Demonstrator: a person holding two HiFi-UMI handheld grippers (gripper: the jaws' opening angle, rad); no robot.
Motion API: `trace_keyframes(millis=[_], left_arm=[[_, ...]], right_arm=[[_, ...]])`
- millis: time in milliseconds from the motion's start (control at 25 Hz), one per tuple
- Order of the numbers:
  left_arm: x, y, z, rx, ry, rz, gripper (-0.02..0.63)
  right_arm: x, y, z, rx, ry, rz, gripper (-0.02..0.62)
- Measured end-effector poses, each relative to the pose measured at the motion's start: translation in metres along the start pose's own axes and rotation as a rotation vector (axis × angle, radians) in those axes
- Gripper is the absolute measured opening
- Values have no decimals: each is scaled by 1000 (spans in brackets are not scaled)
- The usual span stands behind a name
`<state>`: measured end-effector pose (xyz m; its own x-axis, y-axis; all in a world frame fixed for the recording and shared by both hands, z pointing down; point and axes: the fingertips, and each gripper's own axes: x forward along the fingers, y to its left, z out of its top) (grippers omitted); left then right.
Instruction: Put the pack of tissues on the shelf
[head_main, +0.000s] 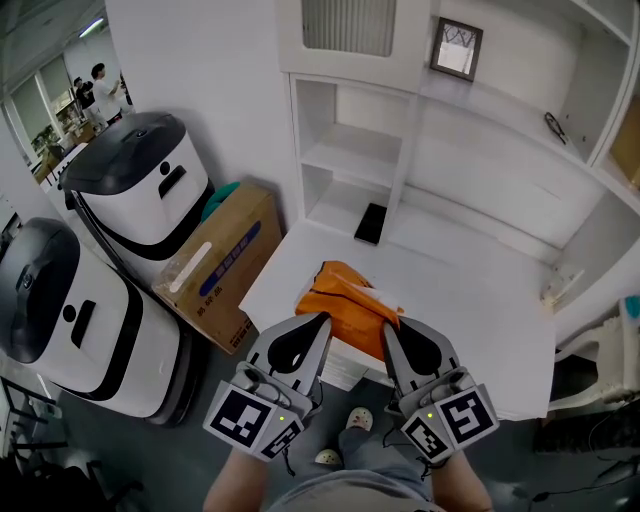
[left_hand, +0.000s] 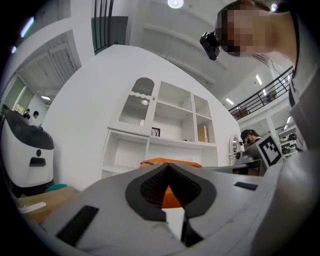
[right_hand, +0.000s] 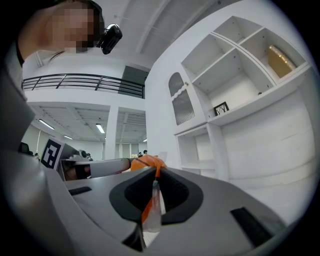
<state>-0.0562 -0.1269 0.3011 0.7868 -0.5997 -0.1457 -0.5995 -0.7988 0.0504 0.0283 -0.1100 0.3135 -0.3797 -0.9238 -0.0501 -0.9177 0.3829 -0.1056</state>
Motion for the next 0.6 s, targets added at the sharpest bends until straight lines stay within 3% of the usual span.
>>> trace_keyframes(millis=[600], left_arm=[[54,36,-1,19,-8,50,40]], right_arm=[[51,-46,9,8,-16,45,26]])
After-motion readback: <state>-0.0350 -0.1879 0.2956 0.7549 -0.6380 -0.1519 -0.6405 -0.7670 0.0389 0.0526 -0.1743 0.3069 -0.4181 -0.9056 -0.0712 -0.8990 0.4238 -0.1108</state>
